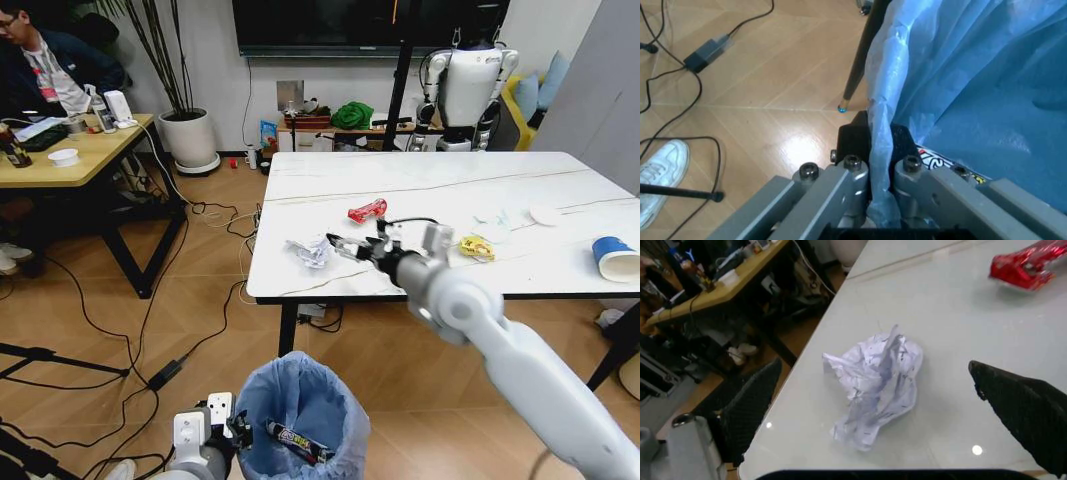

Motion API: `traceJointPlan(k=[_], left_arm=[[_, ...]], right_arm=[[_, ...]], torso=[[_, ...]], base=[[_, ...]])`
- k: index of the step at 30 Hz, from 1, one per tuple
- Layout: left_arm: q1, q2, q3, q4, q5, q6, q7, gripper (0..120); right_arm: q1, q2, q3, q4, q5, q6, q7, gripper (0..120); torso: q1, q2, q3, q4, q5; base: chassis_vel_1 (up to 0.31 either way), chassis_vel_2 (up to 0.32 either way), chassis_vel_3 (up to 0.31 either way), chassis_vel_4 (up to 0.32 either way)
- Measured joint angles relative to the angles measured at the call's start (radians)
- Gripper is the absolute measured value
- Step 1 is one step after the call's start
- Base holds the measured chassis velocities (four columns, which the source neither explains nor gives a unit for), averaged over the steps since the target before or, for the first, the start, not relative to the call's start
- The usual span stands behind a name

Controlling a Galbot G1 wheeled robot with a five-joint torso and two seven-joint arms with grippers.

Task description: Pick up the trash bin and place the trash from the table into it.

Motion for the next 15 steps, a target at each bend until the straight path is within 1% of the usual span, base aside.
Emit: traceJointPlan(k=[1,3,4,7,12,15], left_arm=[[-0.001,0.0,-0.004,-0.002,0.001,0.0,0.004,0],[-0.001,0.002,-0.015,-0.006,0.002,0.0,0.008,0],[-0.001,0.002,-0.015,-0.006,0.002,0.0,0.008,0],[0.0,0.007,-0.029,-0.012,0.0,0.0,0.012,0],[0.0,0.013,-0.047,-0.016,-0.004,0.0,0.018,0],[-0.001,0.017,-0.055,-0.019,-0.009,0.0,0.02,0]], right_arm=[[0.03,0.039,-0.037,-0.042,0.006,0.0,0.027,100],[0.06,0.098,-0.077,-0.107,-0.004,0.0,0.051,100],[0.06,0.098,-0.077,-0.107,-0.004,0.0,0.051,100],[0.075,0.148,-0.099,-0.168,-0.037,0.001,0.057,100],[0.087,0.187,-0.108,-0.225,-0.061,0.002,0.055,100],[0.091,0.199,-0.111,-0.246,-0.074,0.004,0.052,95]], torso=[[0.0,0.0,0.0,0.0,0.0],[0.0,0.0,0.0,0.0002,0.0],[0.0,0.0,0.0,0.0002,0.0],[0.0,0.0,0.0,0.0,-0.0002],[0.0,0.0,0.0,-0.0001,-0.0001],[0.0,0.0,0.0,-0.0001,-0.0001]], base=[[0.0,0.0,0.0,0.0],[0.0,0.0,0.0,0.0],[0.0,0.0,0.0,0.0],[0.0,0.0,0.0,0.0],[0.0,0.0,0.0,0.0],[0.0,0.0,0.0,0.0]])
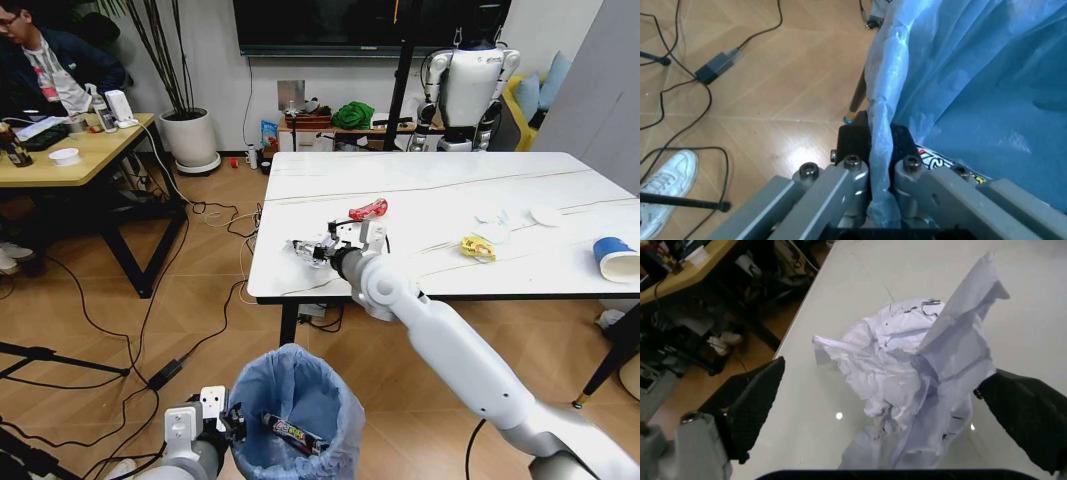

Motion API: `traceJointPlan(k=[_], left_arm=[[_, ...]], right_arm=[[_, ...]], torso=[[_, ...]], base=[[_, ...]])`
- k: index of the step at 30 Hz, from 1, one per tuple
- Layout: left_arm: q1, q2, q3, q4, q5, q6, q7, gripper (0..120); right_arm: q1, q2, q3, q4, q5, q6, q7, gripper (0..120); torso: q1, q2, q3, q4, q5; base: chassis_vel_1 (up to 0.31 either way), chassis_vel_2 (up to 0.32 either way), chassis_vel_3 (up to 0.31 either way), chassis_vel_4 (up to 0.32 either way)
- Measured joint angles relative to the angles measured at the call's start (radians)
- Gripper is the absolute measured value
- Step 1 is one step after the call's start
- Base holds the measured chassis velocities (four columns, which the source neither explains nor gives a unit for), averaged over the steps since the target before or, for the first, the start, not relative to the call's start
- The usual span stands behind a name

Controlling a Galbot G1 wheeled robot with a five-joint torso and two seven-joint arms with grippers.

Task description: Pick up the trash bin and place the trash from the table into it.

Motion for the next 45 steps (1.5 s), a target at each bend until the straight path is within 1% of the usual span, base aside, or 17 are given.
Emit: traceJointPlan(k=[2,3,7,8,11,12,16,17,20,21,25,30,33,35,39,40,45], left_arm=[[-0.002,0.003,-0.009,-0.001,-0.008,0.0,0.002,0],[-0.002,0.003,-0.009,-0.001,-0.008,0.0,0.002,0],[-0.006,0.008,-0.019,-0.002,-0.015,0.0,0.004,0],[-0.006,0.008,-0.019,-0.002,-0.015,0.0,0.004,0],[-0.007,0.01,-0.023,-0.002,-0.018,0.0,0.005,0],[-0.007,0.01,-0.023,-0.002,-0.018,0.0,0.005,0],[-0.008,0.011,-0.026,-0.002,-0.019,0.0,0.007,0],[-0.008,0.011,-0.026,-0.002,-0.019,0.0,0.007,0],[-0.008,0.01,-0.026,-0.002,-0.019,0.0,0.008,0],[-0.008,0.01,-0.026,-0.002,-0.019,0.0,0.008,0],[-0.006,0.008,-0.027,-0.001,-0.018,0.0,0.008,0],[-0.006,0.006,-0.027,0.0,-0.016,0.0,0.008,0],[-0.006,0.005,-0.028,0.001,-0.015,0.0,0.008,0],[-0.006,0.005,-0.03,0.001,-0.015,0.0,0.008,0],[-0.005,0.008,-0.05,0.0,-0.021,0.0,0.01,0],[-0.005,0.008,-0.05,0.0,-0.021,0.0,0.01,0],[-0.007,0.012,-0.062,-0.001,-0.031,0.0,0.01,0]], right_arm=[[0.003,0.004,-0.003,-0.013,-0.016,0.005,-0.008,86],[0.003,0.004,-0.003,-0.013,-0.016,0.005,-0.008,86],[0.006,0.006,-0.009,-0.023,-0.032,0.009,-0.019,68],[0.006,0.006,-0.009,-0.023,-0.032,0.009,-0.019,68],[0.005,0.007,-0.014,-0.029,-0.046,0.012,-0.026,54],[0.005,0.007,-0.014,-0.029,-0.046,0.012,-0.026,54],[0.001,0.002,-0.019,-0.027,-0.054,0.017,-0.034,34],[0.001,0.002,-0.019,-0.027,-0.054,0.017,-0.034,34],[-0.001,-0.005,-0.019,-0.019,-0.06,0.019,-0.04,22],[-0.001,-0.005,-0.019,-0.019,-0.06,0.019,-0.04,22],[-0.006,-0.025,-0.017,0.017,-0.061,0.022,-0.049,1],[-0.013,-0.05,-0.001,0.06,-0.055,0.025,-0.062,0],[-0.017,-0.093,0.03,0.124,-0.021,0.027,-0.079,0],[-0.017,-0.104,0.037,0.14,-0.012,0.027,-0.081,0],[-0.043,-0.183,0.086,0.273,0.06,0.028,-0.081,0],[-0.043,-0.183,0.086,0.273,0.06,0.028,-0.081,0],[-0.094,-0.234,0.118,0.385,0.102,0.028,-0.085,0]], torso=[[0.0,0.0,0.0,0.0,0.0],[0.0,0.0,0.0,0.0,0.0],[0.0,0.0,0.0,0.0,0.0],[0.0,0.0,0.0,0.0,0.0],[0.0,0.0,0.0,0.0,0.0001],[0.0,0.0,0.0,0.0,0.0001],[0.0,0.0,0.0,0.0,0.0003],[0.0,0.0,0.0,0.0,0.0003],[0.0,0.0,0.0,0.0,0.0003],[0.0,0.0,0.0,0.0,0.0003],[0.0,0.0,0.0,0.0001,0.0003],[0.0,0.0,0.0,0.0001,0.0004],[0.0,0.0,0.0,0.0,0.0004],[0.0,0.0,0.0,0.0,0.0004],[0.0,0.0,0.0,0.0,0.0006],[0.0,0.0,0.0,0.0,0.0006],[0.0,0.0,0.0,0.0001,0.0004]], base=[[0.0,0.0,0.0,0.0],[0.0,0.0,0.0,0.0],[0.0,0.0,0.0,0.0],[0.0,0.0,0.0,0.0],[0.0,0.0,0.0,0.0],[0.0,0.0,0.0,0.0],[0.0,0.0,0.0,0.0],[0.0,0.0,0.0,0.0],[0.0,0.0,0.0,0.0],[0.0,0.0,0.0,0.0],[0.0,0.0,0.0,0.0],[0.0,0.0,0.0,0.0],[0.0,0.0,0.0,0.0],[0.0,0.0,0.0,0.0],[0.0,0.0,0.0,0.0],[0.0,0.0,0.0,0.0],[0.0,0.0,0.0,0.0]])
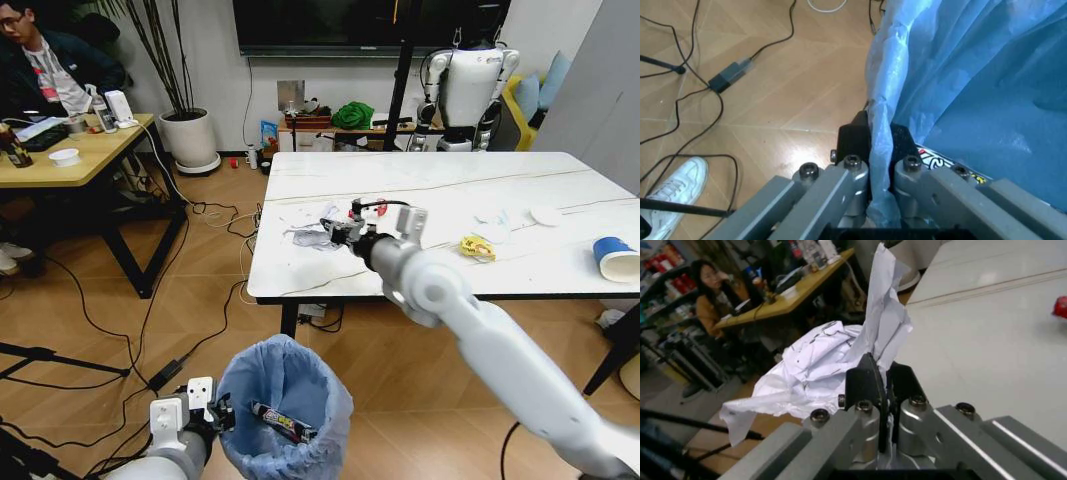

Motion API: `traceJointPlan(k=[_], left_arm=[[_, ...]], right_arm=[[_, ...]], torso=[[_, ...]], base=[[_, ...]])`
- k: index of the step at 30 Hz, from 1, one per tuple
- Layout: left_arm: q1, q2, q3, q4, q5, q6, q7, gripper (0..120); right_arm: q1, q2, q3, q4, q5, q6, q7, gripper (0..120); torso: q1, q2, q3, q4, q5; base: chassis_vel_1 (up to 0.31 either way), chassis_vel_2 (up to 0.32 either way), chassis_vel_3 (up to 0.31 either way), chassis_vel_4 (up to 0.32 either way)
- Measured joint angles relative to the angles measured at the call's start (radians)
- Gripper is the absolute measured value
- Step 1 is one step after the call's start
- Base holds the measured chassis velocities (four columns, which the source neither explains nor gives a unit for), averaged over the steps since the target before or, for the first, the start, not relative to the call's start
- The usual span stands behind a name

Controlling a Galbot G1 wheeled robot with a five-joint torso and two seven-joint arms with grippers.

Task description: Pick up the trash bin and place the trash from the table into it.

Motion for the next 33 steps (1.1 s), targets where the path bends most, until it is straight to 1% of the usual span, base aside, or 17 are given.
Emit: traceJointPlan(k=[3,4,5,6,9,11,12,13,14,18,19,20,21,22,23,30,33], left_arm=[[-0.003,0.002,-0.005,0.0,-0.005,0.0,0.0,0],[-0.005,0.003,-0.007,0.001,-0.007,0.0,0.0,0],[-0.005,0.003,-0.007,0.001,-0.007,0.0,0.0,0],[-0.007,0.004,-0.01,0.005,-0.008,0.0,0.0,0],[-0.008,0.004,-0.012,0.007,-0.01,0.0,0.0,0],[-0.005,0.003,-0.019,0.011,-0.012,0.0,0.0,0],[-0.003,0.0,-0.024,0.011,-0.017,0.0,-0.003,0],[-0.011,0.001,-0.025,0.014,-0.024,0.0,-0.005,0],[-0.011,0.001,-0.025,0.014,-0.024,0.0,-0.005,0],[-0.03,0.011,-0.019,0.027,-0.045,0.0,-0.012,0],[-0.033,0.012,-0.013,0.03,-0.047,0.0,-0.014,0],[-0.033,0.012,-0.013,0.03,-0.047,0.0,-0.014,0],[-0.039,0.012,-0.002,0.034,-0.048,0.0,-0.019,0],[-0.049,0.009,0.015,0.041,-0.05,0.0,-0.025,0],[-0.057,0.006,0.029,0.046,-0.051,0.0,-0.027,0],[-0.071,-0.001,0.053,0.055,-0.05,0.0,-0.029,0],[-0.072,-0.002,0.051,0.056,-0.05,0.0,-0.029,0]], right_arm=[[-0.039,-0.026,0.016,0.06,0.009,-0.002,-0.014,0],[-0.079,-0.047,0.032,0.107,0.012,-0.007,-0.031,0],[-0.079,-0.047,0.032,0.107,0.012,-0.007,-0.031,0],[-0.124,-0.066,0.047,0.148,0.013,-0.017,-0.052,0],[-0.156,-0.077,0.056,0.174,0.012,-0.027,-0.066,0],[-0.219,-0.097,0.065,0.226,0.01,-0.046,-0.088,0],[-0.255,-0.101,0.059,0.255,0.007,-0.054,-0.095,0],[-0.284,-0.102,0.053,0.271,-0.003,-0.059,-0.099,0],[-0.284,-0.102,0.053,0.271,-0.003,-0.059,-0.099,0],[-0.424,-0.108,0.038,0.327,-0.096,-0.074,-0.131,0],[-0.458,-0.112,0.029,0.332,-0.132,-0.078,-0.143,0],[-0.458,-0.112,0.029,0.332,-0.132,-0.078,-0.143,0],[-0.485,-0.113,0.02,0.328,-0.18,-0.081,-0.155,0],[-0.524,-0.114,0.011,0.302,-0.279,-0.082,-0.179,0],[-0.551,-0.114,0.007,0.287,-0.332,-0.082,-0.194,0],[-0.581,-0.116,-0.038,0.284,-0.362,-0.099,-0.197,0],[-0.571,-0.111,-0.07,0.281,-0.364,-0.105,-0.187,14]], torso=[[0.0,0.0,0.0,-0.0002,-0.0001],[0.0,0.0,0.0,0.0002,0.0],[0.0,0.0,0.0,0.0002,0.0],[0.0,0.0,0.0,-0.0001,0.0],[0.0,0.0,0.0,-0.0003,0.0],[0.0,0.0,0.0,-0.0006,-0.0001],[0.0,0.0,0.0,0.0003,-0.0001],[0.0,0.0,0.0,0.0001,0.0001],[0.0,0.0,0.0,0.0001,0.0001],[0.0,0.0,0.0,-0.0001,-0.0001],[0.0,0.0,0.0,0.0,-0.0001],[0.0,0.0,0.0,0.0,-0.0001],[0.0,0.0,0.0,0.0,-0.0001],[0.0,0.0,0.0,0.0,-0.0001],[0.0,0.0,0.0,-0.0001,0.0],[0.0,0.0,0.0,-0.0001,-0.0001],[0.0,0.0,0.0,-0.0001,-0.0001]], base=[[0.0,0.0,0.0,0.0],[0.0,0.0,0.0,0.0],[0.0,0.0,0.0,0.0],[0.0,0.0,0.0,0.0],[0.0,0.0,0.0,0.0],[0.0,0.0,0.0,0.0],[0.0,0.0,0.0,0.0],[0.0,0.0,0.0,0.0],[0.0,0.0,0.0,0.0],[0.0,0.0,0.0,0.0],[0.0,0.0,0.0,0.0],[0.0,0.0,0.0,0.0],[0.0,0.0,0.0,0.0],[0.0,0.0,0.0,0.0],[0.0,0.0,0.0,0.0],[0.0,0.0,0.0,0.0],[0.0,0.0,0.0,0.0]])
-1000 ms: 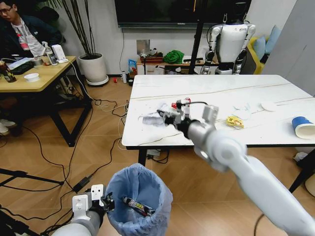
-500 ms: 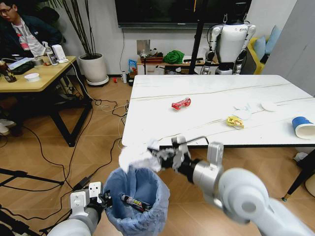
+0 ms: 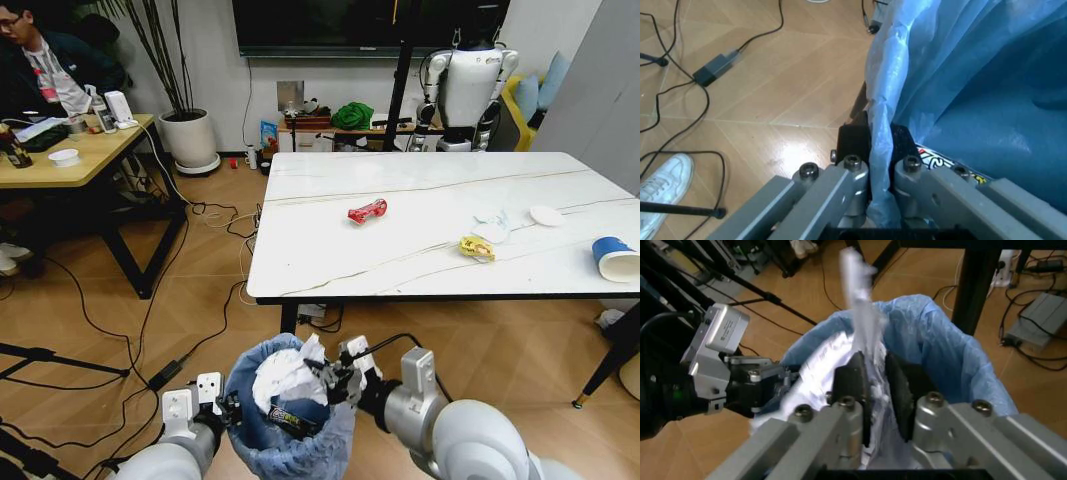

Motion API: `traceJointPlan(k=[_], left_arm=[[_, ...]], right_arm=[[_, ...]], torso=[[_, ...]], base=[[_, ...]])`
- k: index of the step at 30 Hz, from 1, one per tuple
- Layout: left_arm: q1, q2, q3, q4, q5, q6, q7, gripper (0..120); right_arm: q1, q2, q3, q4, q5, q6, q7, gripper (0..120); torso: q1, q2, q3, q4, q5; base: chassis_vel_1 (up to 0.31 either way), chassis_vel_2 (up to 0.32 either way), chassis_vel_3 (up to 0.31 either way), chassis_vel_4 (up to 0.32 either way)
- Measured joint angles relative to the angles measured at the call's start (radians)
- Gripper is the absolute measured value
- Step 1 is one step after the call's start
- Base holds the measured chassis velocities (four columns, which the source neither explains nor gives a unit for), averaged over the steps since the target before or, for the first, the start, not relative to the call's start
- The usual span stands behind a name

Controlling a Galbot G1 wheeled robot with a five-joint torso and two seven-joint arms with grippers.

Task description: Pick up the trash bin and place the trash from the table into it.

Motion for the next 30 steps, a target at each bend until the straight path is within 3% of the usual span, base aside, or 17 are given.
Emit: traceJointPlan(k=[14,15,18,21,24,30], left_arm=[[0.005,0.003,-0.005,-0.007,0.0,0.0,0.006,0],[0.007,0.003,-0.007,-0.008,0.0,0.0,0.007,0],[0.01,0.003,-0.01,-0.009,0.001,0.0,0.007,0],[0.025,-0.005,-0.008,-0.013,0.021,0.0,0.016,0],[0.033,-0.01,-0.002,-0.014,0.039,0.0,0.022,0],[0.044,-0.024,0.007,-0.019,0.063,0.0,0.028,0]], right_arm=[[0.024,0.016,0.007,-0.037,-0.004,0.003,0.018,58],[0.032,0.02,0.029,-0.028,0.015,0.005,0.02,65],[0.049,0.022,0.068,-0.019,0.043,0.006,0.022,71],[0.136,0.021,0.222,-0.016,0.167,0.013,0.029,90],[0.203,0.015,0.297,-0.036,0.248,0.014,0.049,98],[0.369,0.017,0.333,-0.168,0.299,0.024,0.117,100]], torso=[[0.0,0.0,0.0,0.0,0.0],[0.0,0.0,0.0,-0.0001,0.0001],[0.0,0.0,0.0,0.0,0.0],[0.0,0.0,0.0,0.0001,0.0001],[0.0,0.0,0.0,0.0,0.0],[0.0,0.0,0.0,0.0,0.0002]], base=[[0.0,0.0,0.0,0.0],[0.0,0.0,0.0,0.0],[0.0,0.0,0.0,0.0],[0.0,0.0,0.0,0.0],[0.0,0.0,0.0,0.0],[0.0,0.0,0.0,0.0]])
